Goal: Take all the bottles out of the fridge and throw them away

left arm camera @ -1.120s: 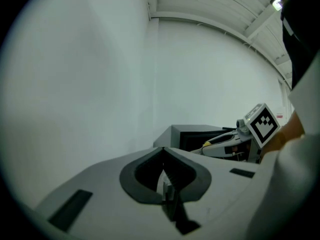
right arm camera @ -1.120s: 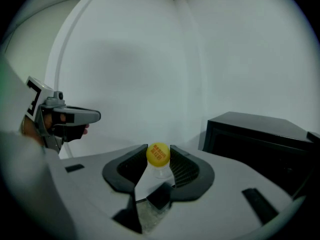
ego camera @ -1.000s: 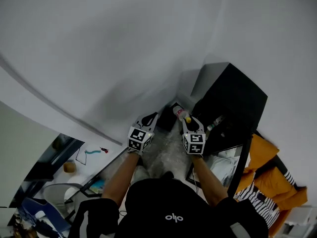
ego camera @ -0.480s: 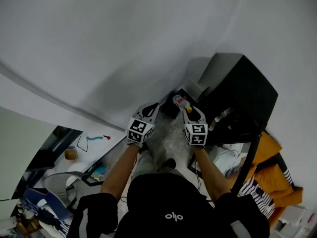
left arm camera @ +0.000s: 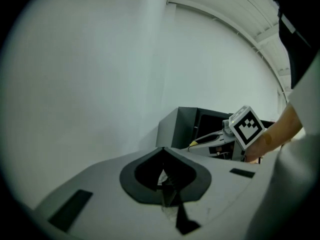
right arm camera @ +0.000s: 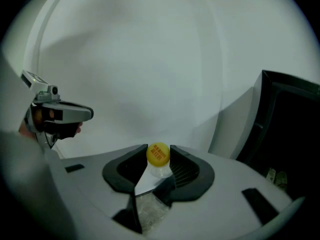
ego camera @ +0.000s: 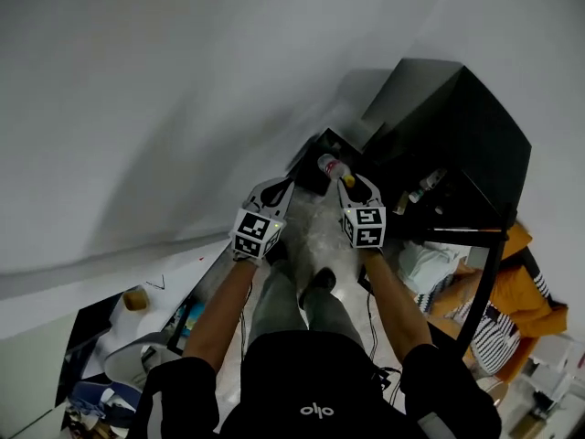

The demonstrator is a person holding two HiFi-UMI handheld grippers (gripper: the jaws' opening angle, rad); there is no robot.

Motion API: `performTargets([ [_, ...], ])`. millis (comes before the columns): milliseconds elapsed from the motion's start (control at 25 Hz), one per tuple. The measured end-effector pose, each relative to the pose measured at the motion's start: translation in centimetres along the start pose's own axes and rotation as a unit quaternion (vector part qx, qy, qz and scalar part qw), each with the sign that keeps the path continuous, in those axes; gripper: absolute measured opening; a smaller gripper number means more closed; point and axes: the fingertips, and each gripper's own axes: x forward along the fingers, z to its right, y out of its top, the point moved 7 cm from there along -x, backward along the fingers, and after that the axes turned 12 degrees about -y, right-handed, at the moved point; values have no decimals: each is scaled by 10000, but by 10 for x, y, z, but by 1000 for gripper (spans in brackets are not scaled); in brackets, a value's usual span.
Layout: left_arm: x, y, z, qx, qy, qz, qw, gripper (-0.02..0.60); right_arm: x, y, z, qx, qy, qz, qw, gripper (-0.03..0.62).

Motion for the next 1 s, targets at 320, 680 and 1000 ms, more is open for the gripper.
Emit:
performTargets([
  [320, 47, -60, -51, -9, -469, -236, 9986, 0, 83, -71, -2, 204, -183, -280, 9992, 144],
  [680, 96, -168, -92, -77, -691, -627, 9956, 0, 146, -193, -5, 412, -369, -724, 9958, 144],
  [1000, 123, -234, -101, -258, -783, -887, 9926, 0, 192, -263, -9, 493, -378, -986, 9932, 144],
])
